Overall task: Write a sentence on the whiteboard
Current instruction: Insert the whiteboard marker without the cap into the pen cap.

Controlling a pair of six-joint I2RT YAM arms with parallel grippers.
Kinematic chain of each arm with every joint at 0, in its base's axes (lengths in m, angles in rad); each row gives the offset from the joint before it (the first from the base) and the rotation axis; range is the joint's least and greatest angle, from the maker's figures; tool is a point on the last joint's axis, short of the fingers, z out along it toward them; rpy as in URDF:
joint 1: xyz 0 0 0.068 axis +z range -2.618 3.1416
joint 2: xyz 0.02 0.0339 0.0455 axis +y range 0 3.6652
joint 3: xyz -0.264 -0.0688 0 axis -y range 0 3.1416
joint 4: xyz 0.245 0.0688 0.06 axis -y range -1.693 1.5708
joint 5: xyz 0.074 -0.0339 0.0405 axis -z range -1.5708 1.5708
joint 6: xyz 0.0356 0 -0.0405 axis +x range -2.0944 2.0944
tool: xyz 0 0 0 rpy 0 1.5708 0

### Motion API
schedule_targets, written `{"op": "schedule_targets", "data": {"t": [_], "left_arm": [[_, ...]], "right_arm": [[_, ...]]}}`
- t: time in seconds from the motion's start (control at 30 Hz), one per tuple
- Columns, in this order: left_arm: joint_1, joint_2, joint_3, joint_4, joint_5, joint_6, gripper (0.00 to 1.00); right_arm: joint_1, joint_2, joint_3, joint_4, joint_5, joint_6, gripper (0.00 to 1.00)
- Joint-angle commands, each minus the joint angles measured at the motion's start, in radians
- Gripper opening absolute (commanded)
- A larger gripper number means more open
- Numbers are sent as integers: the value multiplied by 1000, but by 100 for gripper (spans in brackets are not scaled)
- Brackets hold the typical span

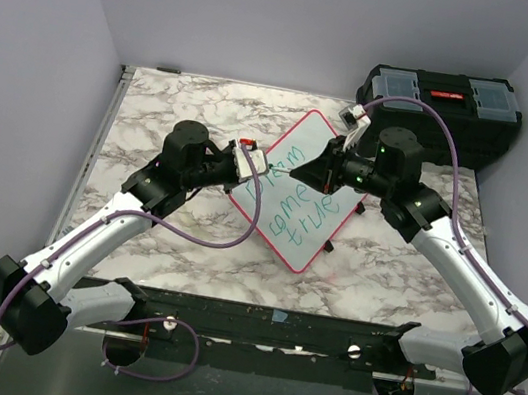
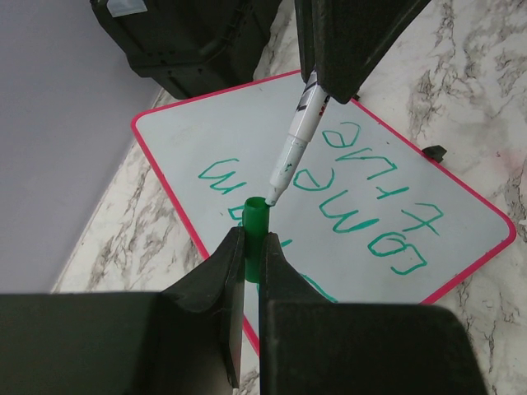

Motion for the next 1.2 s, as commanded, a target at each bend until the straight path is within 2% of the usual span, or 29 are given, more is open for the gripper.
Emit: {"op": "schedule_targets", "data": {"t": [0.0, 0.77, 1.17], "left_arm": [[-13, -10, -8, 12, -4, 18, 0], [-19, -20, -15, 18, -32, 18, 0], [-20, -12, -4, 39, -33, 6, 0]], "right_arm": [[8, -18, 26, 7, 32, -3, 1], [8, -33, 14, 43, 97, 25, 1], [8, -9, -4, 37, 52, 36, 1]]}}
